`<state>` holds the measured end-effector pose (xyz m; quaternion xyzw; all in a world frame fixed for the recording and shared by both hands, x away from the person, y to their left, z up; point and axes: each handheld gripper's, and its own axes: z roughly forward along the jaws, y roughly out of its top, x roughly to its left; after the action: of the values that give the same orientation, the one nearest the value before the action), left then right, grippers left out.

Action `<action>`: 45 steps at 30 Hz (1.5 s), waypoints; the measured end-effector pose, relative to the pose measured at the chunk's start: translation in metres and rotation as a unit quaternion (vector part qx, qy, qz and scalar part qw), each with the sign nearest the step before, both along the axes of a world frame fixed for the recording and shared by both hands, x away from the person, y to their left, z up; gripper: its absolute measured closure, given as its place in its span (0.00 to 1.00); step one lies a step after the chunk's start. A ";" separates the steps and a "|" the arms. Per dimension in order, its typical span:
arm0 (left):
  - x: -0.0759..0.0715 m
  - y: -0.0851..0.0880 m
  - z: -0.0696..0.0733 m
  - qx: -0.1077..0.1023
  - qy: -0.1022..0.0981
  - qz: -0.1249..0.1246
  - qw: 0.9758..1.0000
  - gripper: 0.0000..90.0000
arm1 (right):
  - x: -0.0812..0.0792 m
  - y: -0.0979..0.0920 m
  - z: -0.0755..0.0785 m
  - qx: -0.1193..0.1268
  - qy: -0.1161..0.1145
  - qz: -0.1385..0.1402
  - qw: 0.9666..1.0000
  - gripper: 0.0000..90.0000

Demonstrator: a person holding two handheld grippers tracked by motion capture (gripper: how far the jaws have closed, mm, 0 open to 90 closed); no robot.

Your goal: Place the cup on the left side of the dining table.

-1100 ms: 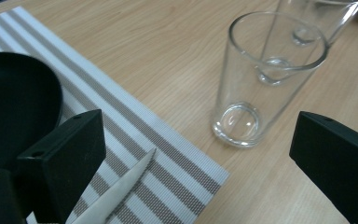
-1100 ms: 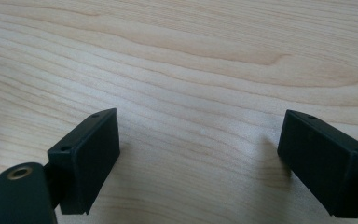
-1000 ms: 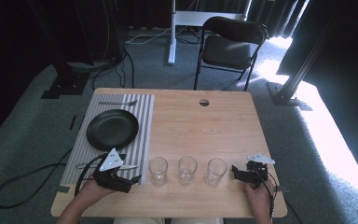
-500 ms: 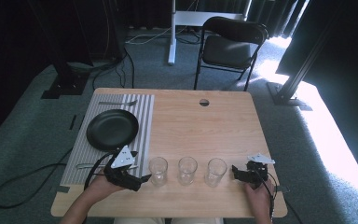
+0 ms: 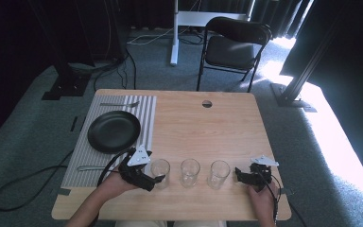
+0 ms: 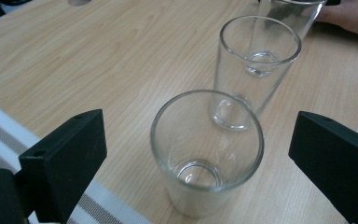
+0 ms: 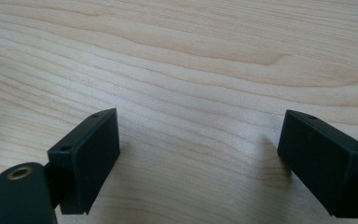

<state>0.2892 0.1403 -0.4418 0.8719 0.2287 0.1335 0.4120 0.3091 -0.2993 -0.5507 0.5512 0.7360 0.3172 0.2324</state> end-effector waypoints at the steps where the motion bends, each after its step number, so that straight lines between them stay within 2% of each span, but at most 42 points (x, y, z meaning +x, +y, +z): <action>1: 0.002 -0.005 0.000 0.003 0.000 -0.005 1.000 0.05 | 0.000 0.000 0.000 0.000 0.000 0.000 1.000 0.13; 14: 0.010 -0.036 0.002 0.021 0.008 -0.037 0.999 0.05 | 0.000 0.000 0.000 0.000 0.000 0.000 1.000 0.13; 28: 0.016 -0.063 0.008 0.044 0.016 -0.066 0.997 0.05 | 0.000 0.000 0.000 0.000 0.000 0.000 1.000 0.14; 34: 0.019 -0.076 0.009 0.062 0.018 -0.080 0.995 0.05 | 0.000 0.000 0.000 0.000 0.000 0.000 1.000 0.13; 38: 0.020 -0.089 0.008 0.077 0.024 -0.092 0.993 0.05 | 0.000 0.000 0.000 0.000 0.000 0.000 1.000 0.14; 40: 0.020 -0.092 0.008 0.082 0.023 -0.093 0.992 0.05 | 0.000 0.000 0.000 0.000 0.000 0.000 1.000 0.14; 41: 0.020 -0.096 0.007 0.092 0.026 -0.096 0.991 0.05 | 0.000 0.000 0.000 0.000 0.000 0.000 1.000 0.14; 45: 0.022 -0.103 0.005 0.106 0.027 -0.093 0.990 0.05 | 0.000 0.000 0.000 0.000 0.000 0.001 1.000 0.14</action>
<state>0.3113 0.0375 -0.4369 0.9312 0.1427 0.0943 0.3219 0.3091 -0.2992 -0.5507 0.5508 0.7362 0.3175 0.2322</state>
